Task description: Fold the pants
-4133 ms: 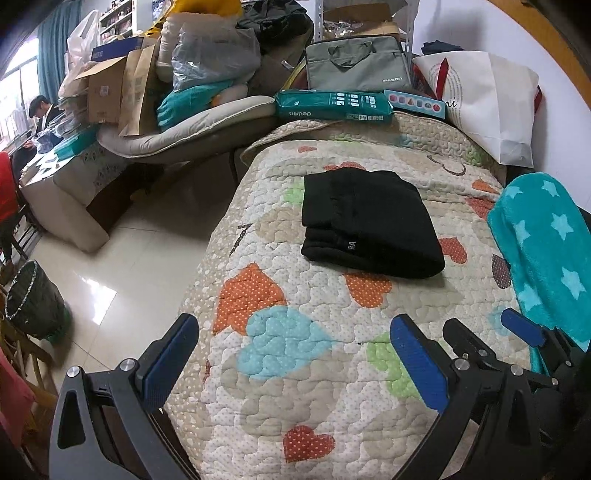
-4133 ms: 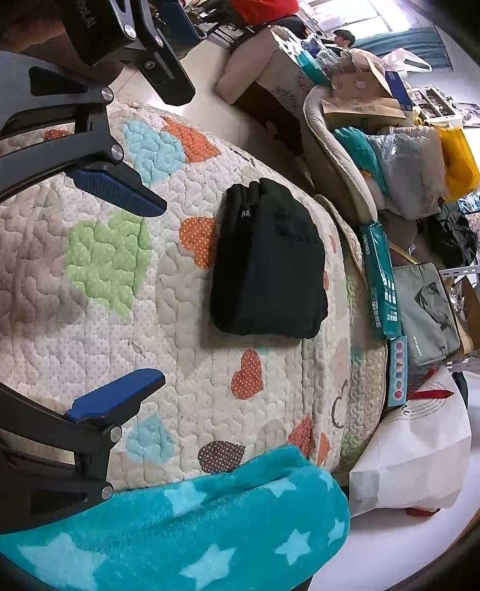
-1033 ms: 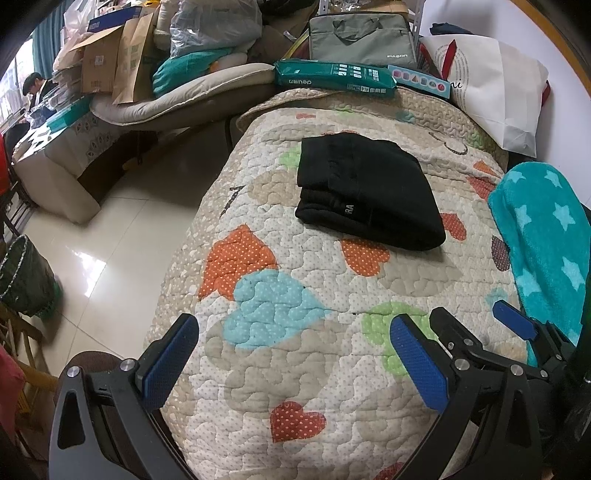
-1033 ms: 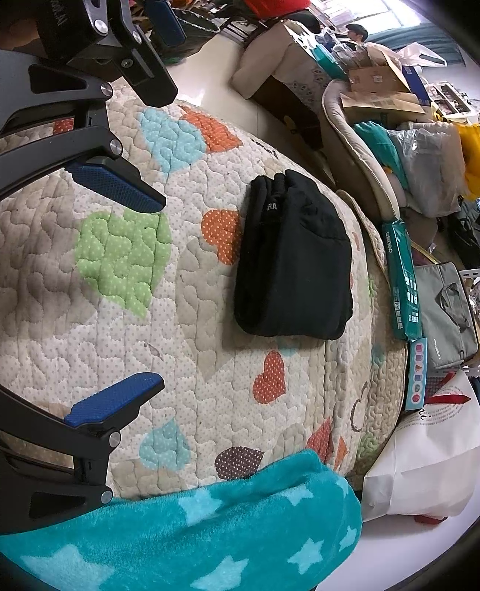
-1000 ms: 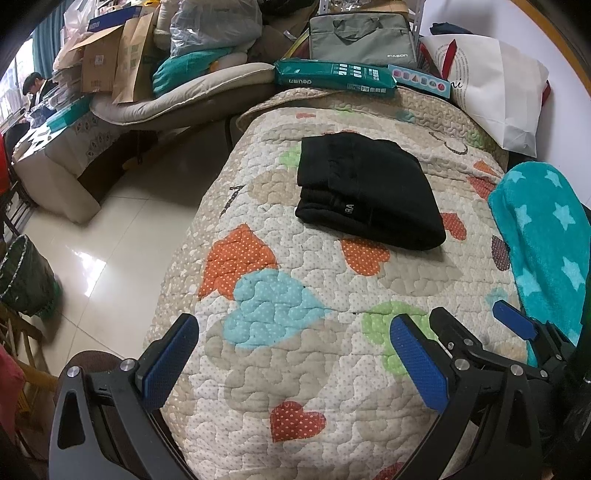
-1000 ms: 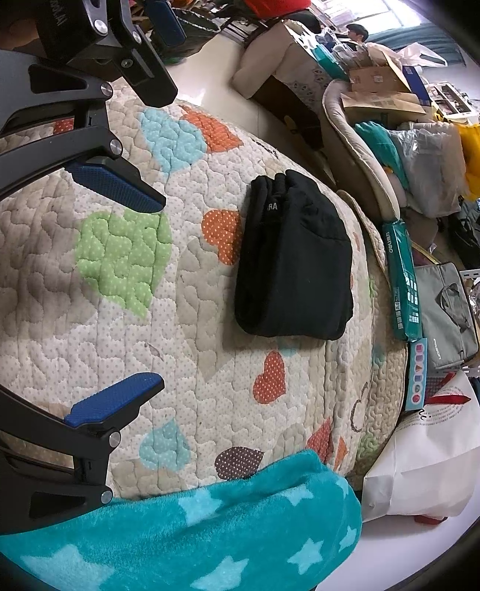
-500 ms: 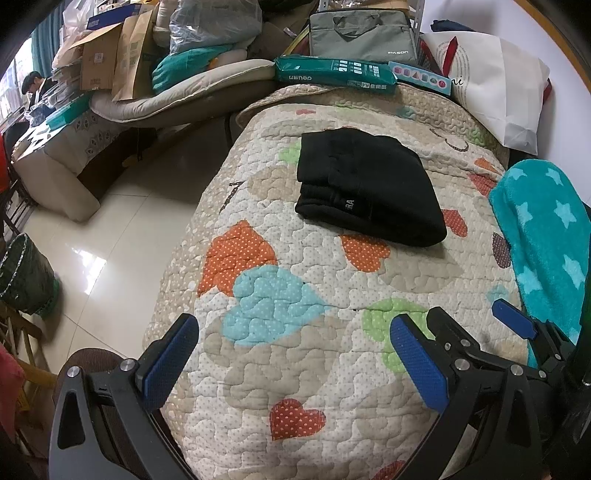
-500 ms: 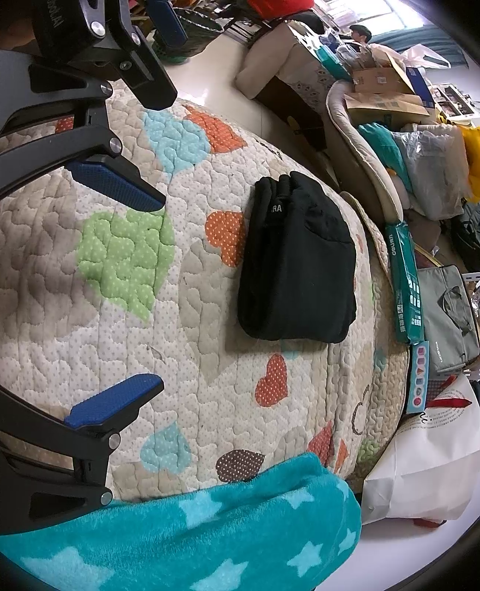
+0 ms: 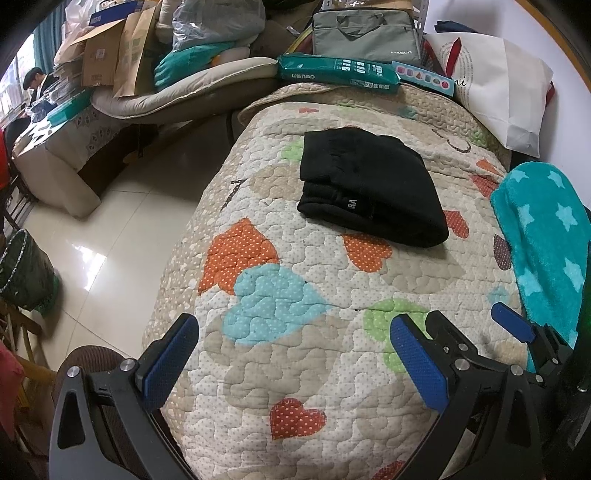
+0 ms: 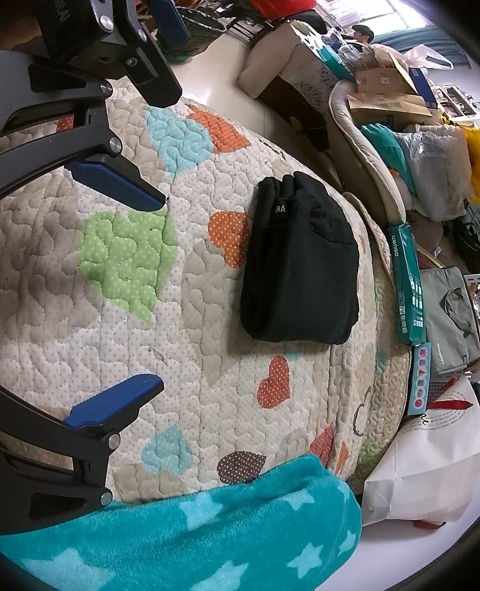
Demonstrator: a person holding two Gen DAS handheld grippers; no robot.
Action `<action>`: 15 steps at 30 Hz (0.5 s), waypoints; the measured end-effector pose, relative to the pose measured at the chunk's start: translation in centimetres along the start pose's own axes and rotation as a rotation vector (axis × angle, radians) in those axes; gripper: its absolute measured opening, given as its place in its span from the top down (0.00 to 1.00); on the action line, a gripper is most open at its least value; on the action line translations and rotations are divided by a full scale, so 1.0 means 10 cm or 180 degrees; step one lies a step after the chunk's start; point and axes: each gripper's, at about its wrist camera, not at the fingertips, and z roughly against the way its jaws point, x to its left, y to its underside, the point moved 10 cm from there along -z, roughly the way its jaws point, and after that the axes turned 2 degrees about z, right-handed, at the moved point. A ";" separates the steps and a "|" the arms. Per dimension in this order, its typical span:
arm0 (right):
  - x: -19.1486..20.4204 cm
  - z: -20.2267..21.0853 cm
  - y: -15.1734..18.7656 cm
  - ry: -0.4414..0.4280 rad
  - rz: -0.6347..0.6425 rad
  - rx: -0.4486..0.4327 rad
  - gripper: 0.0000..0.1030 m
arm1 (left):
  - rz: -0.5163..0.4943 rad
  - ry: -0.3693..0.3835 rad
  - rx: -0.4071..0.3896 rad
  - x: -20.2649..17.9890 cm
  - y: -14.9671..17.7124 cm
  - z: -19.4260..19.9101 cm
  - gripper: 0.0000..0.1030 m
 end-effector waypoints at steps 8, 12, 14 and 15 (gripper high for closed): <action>0.00 -0.01 0.01 -0.0005 0.0010 0.0004 0.10 | 0.0000 0.0000 0.0007 0.01 -0.02 -0.01 0.00; 0.00 0.00 0.00 -0.0006 0.0009 0.0005 0.10 | 0.0003 0.0003 0.0016 0.01 -0.01 -0.01 0.00; 0.00 0.00 0.00 -0.0005 0.0012 0.0003 0.10 | 0.0000 0.0005 0.0020 0.01 0.00 -0.01 0.00; 0.00 0.00 0.00 -0.0004 0.0013 0.0003 0.10 | 0.0001 0.0008 0.0025 0.02 0.00 -0.02 0.00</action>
